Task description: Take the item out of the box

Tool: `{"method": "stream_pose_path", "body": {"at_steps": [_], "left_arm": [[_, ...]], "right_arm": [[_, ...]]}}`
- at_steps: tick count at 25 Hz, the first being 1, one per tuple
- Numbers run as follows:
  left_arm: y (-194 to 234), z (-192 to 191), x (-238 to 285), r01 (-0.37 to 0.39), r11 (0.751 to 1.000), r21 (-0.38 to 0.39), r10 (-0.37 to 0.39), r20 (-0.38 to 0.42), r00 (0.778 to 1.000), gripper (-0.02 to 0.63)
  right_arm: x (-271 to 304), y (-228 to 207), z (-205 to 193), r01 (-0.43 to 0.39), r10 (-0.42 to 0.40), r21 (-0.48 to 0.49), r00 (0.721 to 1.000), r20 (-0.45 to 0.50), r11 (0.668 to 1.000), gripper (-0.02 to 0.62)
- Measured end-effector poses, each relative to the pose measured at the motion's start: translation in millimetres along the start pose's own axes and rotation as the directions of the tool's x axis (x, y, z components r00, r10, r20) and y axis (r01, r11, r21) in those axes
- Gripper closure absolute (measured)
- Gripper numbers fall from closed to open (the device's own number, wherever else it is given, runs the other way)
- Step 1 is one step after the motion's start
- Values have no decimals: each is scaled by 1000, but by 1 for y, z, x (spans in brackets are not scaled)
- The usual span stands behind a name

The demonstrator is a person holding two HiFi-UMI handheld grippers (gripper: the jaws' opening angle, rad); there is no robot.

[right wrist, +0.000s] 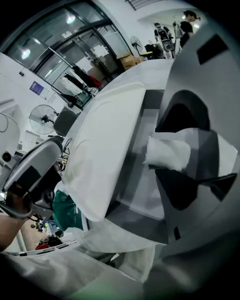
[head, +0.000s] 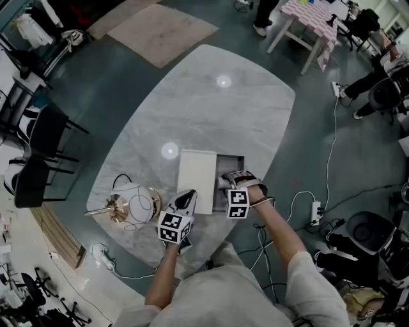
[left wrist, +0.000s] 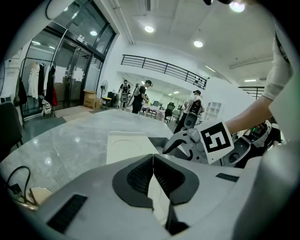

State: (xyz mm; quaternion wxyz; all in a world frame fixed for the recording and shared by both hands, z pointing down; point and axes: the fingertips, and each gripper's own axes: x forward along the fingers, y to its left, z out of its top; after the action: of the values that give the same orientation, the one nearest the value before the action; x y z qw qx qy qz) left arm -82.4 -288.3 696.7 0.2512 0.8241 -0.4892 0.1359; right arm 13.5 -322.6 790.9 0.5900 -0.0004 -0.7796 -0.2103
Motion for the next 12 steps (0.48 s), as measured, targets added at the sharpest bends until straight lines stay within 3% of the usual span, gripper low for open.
{"method": "stream_pose_path", "body": {"at_steps": [12], "left_arm": [[4,-1,-1,-19,1000,-13,19,5,1000,591]], "right_arm": [[17,3,-9,-125,126,33,992,-26,992,364]]}}
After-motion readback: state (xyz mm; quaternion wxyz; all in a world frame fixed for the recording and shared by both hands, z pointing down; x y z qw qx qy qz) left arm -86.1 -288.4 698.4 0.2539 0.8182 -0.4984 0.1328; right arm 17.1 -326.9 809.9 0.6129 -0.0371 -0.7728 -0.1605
